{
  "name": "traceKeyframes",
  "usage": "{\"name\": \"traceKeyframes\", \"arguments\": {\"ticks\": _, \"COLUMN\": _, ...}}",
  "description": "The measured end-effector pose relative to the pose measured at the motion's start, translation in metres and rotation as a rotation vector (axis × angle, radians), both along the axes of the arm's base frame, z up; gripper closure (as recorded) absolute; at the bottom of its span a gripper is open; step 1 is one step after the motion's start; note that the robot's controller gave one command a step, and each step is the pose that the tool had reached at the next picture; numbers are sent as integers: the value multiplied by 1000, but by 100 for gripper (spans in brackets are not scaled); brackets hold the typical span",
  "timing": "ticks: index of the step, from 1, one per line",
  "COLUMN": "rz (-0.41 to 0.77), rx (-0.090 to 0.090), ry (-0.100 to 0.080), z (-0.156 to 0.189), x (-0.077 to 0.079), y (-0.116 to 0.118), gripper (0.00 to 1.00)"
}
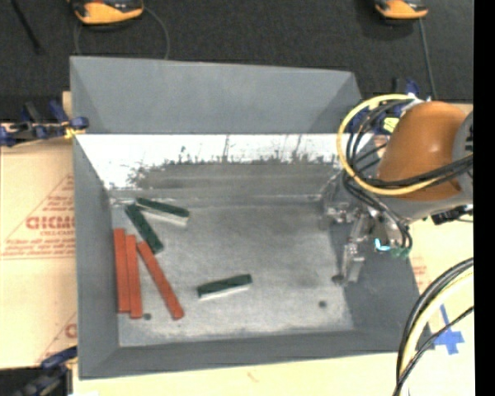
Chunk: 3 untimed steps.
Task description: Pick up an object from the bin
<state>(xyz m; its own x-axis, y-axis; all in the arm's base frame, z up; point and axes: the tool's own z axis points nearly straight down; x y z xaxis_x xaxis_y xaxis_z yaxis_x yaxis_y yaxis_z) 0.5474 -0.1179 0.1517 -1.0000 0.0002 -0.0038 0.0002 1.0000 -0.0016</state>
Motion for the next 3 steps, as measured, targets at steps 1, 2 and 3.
{"name": "traceKeyframes", "arguments": {"ticks": 1, "rz": 99, "rx": 4, "ry": 4, "z": -5, "x": -36, "y": 70, "gripper": 0}}
{"name": "traceKeyframes", "arguments": {"ticks": 2, "rz": 129, "rx": 6, "ry": 7, "z": -75, "x": -52, "y": 175, "gripper": 0}}
{"name": "traceKeyframes", "arguments": {"ticks": 3, "rz": 125, "rx": 1, "ry": 2, "z": -72, "x": -50, "y": 169, "gripper": 100}}
